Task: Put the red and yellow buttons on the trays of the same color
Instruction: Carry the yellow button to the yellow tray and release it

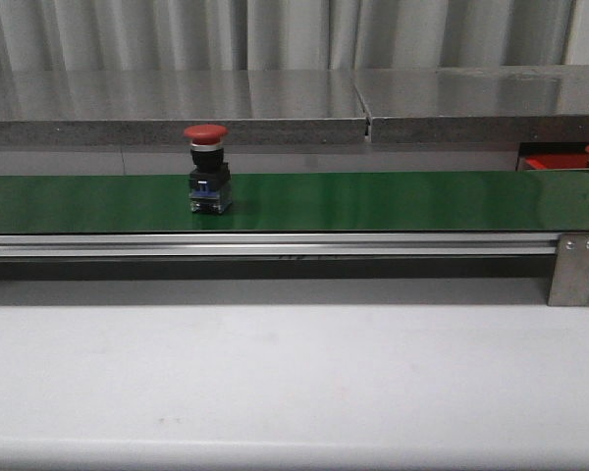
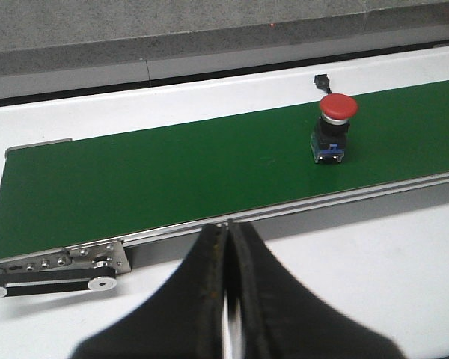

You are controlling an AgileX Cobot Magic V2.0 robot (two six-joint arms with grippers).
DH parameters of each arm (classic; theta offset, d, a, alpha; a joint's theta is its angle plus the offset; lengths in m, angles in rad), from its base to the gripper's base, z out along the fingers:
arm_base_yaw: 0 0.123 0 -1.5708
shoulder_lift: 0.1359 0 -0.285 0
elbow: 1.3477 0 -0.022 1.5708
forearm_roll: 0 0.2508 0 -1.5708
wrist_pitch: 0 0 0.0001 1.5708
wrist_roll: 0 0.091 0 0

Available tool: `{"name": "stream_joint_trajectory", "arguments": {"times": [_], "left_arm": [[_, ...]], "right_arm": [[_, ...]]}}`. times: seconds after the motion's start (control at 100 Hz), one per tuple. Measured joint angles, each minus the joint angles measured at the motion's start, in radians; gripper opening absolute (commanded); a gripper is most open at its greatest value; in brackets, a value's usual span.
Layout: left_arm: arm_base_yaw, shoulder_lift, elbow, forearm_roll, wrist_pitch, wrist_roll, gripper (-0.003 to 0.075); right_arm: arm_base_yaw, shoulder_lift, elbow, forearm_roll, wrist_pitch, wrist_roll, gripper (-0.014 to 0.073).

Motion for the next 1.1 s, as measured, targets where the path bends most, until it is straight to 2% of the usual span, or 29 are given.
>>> {"name": "stream_joint_trajectory", "arguments": {"times": [0.51, 0.61, 0.73, 0.8, 0.86, 1.1], "left_arm": [[0.000, 0.000, 0.000, 0.000, 0.000, 0.000, -0.0020], [0.000, 0.000, 0.000, 0.000, 0.000, 0.000, -0.0020], [0.000, 0.000, 0.000, 0.000, 0.000, 0.000, -0.0020], [0.000, 0.000, 0.000, 0.000, 0.000, 0.000, -0.0020], [0.000, 0.000, 0.000, 0.000, 0.000, 0.000, -0.0020], [0.000, 0.000, 0.000, 0.000, 0.000, 0.000, -0.0020]], "right_arm": [[0.000, 0.168, 0.016, 0.040, -0.077, 0.000, 0.0072], [0.000, 0.177, 0.016, 0.041, -0.077, 0.002, 0.0177], [0.000, 0.186, 0.016, 0.041, -0.077, 0.002, 0.0402], [0.000, 0.191, 0.016, 0.041, -0.077, 0.002, 0.0488], [0.000, 0.190, 0.016, 0.041, -0.077, 0.002, 0.0515], [0.000, 0.190, 0.016, 0.042, -0.083, 0.002, 0.0512]]}}
